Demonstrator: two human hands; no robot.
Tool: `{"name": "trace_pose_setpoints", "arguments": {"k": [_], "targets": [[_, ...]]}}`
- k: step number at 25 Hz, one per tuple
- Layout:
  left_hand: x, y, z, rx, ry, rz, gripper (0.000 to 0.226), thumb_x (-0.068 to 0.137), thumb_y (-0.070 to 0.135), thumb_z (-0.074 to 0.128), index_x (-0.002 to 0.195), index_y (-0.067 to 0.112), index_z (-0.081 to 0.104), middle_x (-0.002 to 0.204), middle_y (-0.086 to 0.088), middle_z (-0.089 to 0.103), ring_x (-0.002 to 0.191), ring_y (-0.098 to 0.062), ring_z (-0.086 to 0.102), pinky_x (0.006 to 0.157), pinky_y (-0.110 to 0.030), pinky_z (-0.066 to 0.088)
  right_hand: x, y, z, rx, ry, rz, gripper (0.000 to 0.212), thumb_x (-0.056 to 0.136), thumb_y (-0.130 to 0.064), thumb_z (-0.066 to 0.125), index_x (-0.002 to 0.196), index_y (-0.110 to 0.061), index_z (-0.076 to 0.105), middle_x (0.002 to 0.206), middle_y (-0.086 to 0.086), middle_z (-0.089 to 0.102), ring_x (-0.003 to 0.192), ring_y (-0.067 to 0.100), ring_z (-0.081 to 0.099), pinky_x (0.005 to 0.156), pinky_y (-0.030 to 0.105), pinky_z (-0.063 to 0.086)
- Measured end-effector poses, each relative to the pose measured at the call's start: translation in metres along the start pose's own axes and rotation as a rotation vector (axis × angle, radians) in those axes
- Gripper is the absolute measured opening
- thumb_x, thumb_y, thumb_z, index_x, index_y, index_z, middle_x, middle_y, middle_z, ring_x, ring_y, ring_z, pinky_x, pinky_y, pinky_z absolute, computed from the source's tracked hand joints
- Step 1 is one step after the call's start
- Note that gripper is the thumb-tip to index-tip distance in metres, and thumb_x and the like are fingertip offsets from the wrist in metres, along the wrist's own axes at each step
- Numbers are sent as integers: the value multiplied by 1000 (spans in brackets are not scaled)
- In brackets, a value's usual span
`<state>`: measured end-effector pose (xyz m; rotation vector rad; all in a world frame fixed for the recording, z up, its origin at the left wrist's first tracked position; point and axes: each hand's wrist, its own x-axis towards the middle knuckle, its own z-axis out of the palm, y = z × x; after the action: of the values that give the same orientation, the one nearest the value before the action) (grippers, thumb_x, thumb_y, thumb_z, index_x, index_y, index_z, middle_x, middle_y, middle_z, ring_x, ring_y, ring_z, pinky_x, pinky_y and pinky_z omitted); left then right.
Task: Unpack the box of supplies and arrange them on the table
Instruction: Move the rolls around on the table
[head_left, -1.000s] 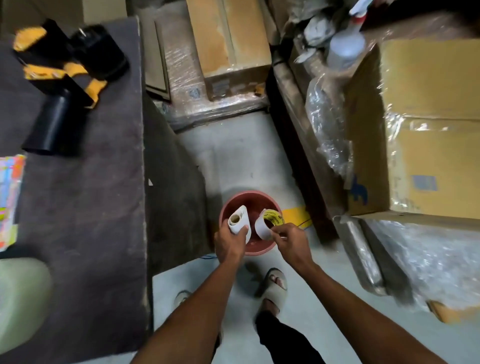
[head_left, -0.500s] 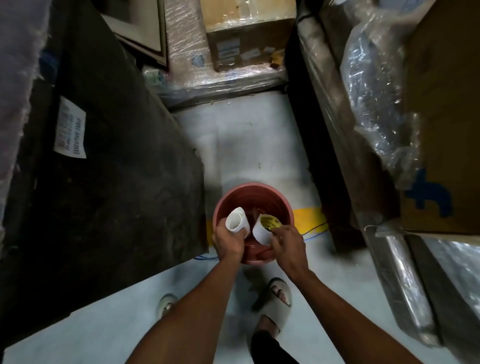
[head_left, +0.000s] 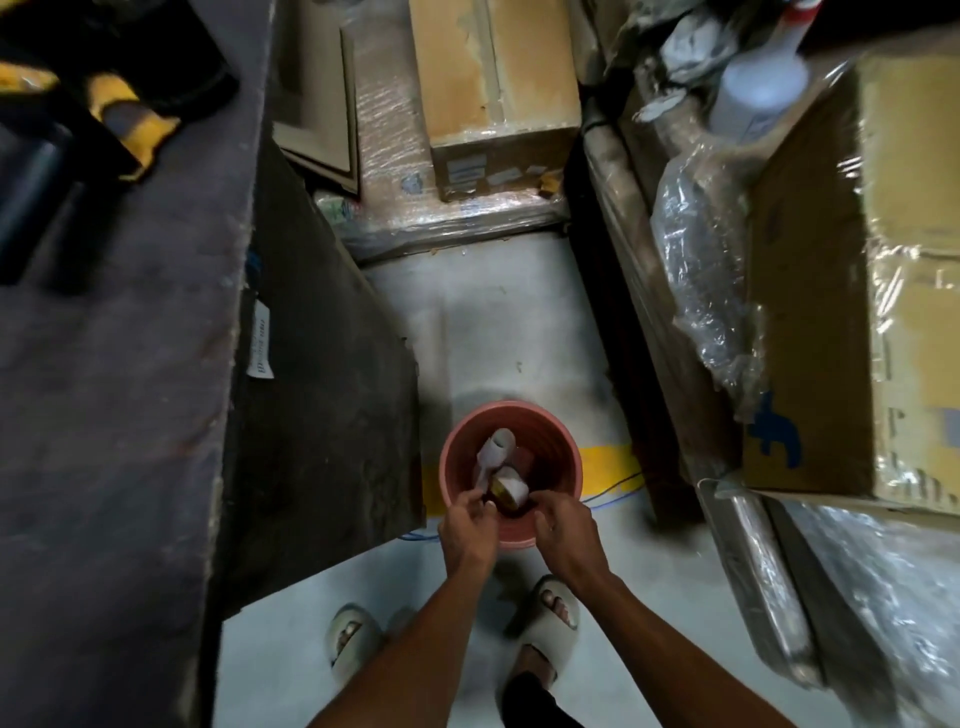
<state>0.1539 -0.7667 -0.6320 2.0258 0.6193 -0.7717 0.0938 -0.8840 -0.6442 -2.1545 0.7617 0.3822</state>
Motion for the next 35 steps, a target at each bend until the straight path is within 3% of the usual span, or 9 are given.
{"name": "trace_pose_setpoints", "arguments": {"k": [4, 8, 11, 14, 20, 26, 31, 35], "targets": [[-40, 27, -23, 3, 14, 51, 23, 99, 17, 55, 118, 15, 69, 118, -10, 67, 102, -22, 60, 81, -25, 42, -26, -40, -31, 34, 53, -64, 28, 90, -7, 57, 114, -11, 72, 112, 10, 72, 104, 27, 65, 86, 34, 49], [-88, 75, -58, -1, 10, 151, 23, 99, 16, 54, 116, 14, 69, 114, -5, 68, 99, -17, 59, 82, -22, 40, -59, -93, -73, 79, 118, -111, 23, 91, -4, 57, 106, -9, 74, 103, 11, 75, 95, 27, 68, 77, 29, 45], [-125, 115, -91, -2, -8, 263, 22, 95, 8, 56, 111, 12, 70, 108, -5, 69, 98, -18, 61, 82, -19, 41, -81, -124, -102, 94, 138, -131, 28, 89, -9, 55, 111, -15, 72, 107, 6, 75, 100, 24, 67, 82, 23, 44], [-161, 126, -112, 128, -50, 377, 26, 89, 6, 59, 110, 13, 71, 110, -8, 73, 104, -23, 67, 94, -29, 51, -112, -140, -125, 112, 140, -93, 36, 86, -20, 48, 115, -21, 70, 111, 1, 74, 105, 22, 67, 87, 26, 47], [-217, 174, -161, 144, -75, 530, 24, 90, 19, 58, 109, 25, 71, 103, 1, 74, 97, -16, 69, 91, -29, 54, -156, -188, -186, 207, 250, -153, 32, 92, -8, 57, 122, -13, 68, 113, 6, 74, 106, 23, 68, 94, 31, 50], [-251, 220, -233, 18, 56, 646, 21, 92, 18, 59, 109, 24, 71, 100, 1, 72, 92, -16, 67, 84, -28, 54, -163, -270, -216, 306, 298, -337, 26, 96, -15, 59, 120, -15, 68, 96, 1, 72, 94, 13, 67, 80, 18, 46], [-242, 199, -315, -50, 223, 595, 22, 83, 36, 56, 100, 32, 70, 94, 6, 74, 92, -15, 68, 87, -36, 56, -180, -346, -192, 290, 221, -471, 26, 96, -17, 58, 119, -16, 69, 95, -3, 70, 95, 16, 67, 86, 30, 53], [-244, 183, -378, -81, 327, 585, 18, 89, 24, 59, 103, 28, 70, 88, 5, 72, 88, -16, 67, 85, -34, 55, -190, -399, -162, 246, 145, -570, 29, 96, -20, 57, 123, -16, 68, 112, 4, 73, 104, 19, 67, 94, 38, 54]]}}
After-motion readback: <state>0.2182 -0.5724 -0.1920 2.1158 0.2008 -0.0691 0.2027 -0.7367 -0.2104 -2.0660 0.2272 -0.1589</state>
